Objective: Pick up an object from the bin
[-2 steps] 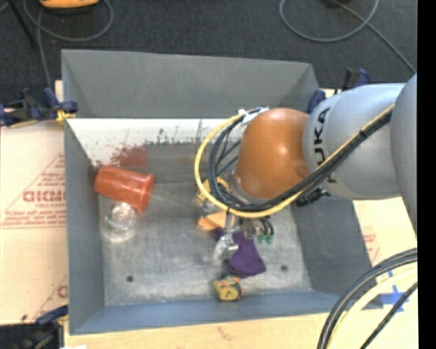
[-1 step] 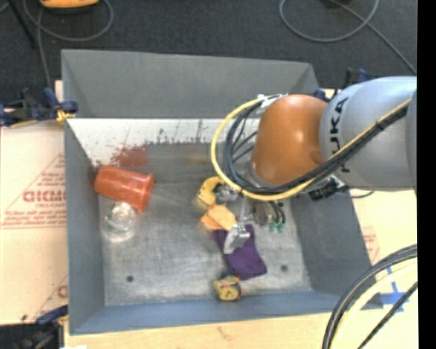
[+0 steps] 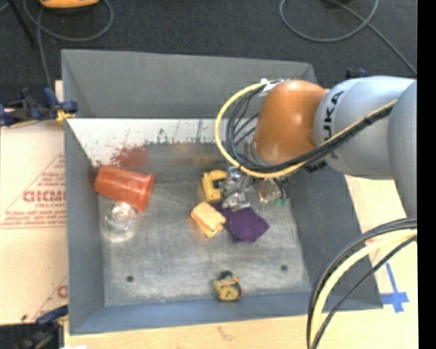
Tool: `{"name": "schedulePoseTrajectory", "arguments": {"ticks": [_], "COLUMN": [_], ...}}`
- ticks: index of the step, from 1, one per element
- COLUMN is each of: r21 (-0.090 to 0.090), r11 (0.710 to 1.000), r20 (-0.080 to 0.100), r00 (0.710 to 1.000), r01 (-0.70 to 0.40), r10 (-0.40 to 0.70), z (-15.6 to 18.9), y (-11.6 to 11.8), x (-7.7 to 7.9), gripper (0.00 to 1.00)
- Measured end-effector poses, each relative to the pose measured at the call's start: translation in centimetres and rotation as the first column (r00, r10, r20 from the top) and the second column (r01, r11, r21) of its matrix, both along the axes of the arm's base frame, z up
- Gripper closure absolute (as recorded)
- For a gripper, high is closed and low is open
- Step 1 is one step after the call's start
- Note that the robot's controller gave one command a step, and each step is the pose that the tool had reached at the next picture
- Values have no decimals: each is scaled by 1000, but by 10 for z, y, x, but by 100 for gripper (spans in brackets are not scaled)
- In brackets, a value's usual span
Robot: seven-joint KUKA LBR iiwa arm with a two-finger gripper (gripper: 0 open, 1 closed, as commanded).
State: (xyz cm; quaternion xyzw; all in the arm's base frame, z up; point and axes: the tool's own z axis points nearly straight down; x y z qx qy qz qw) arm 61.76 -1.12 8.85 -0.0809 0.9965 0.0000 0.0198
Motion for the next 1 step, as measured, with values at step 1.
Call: {"name": "schedulePoseTrajectory", "arguments": {"ticks": [1], "r21": [0], "r11": [1000], "r20": [0], "r00": [1000], "r01": [2], "r10": [-2], "z": [-2], "y": [-1], "x": [-1], "gripper": [100]}}
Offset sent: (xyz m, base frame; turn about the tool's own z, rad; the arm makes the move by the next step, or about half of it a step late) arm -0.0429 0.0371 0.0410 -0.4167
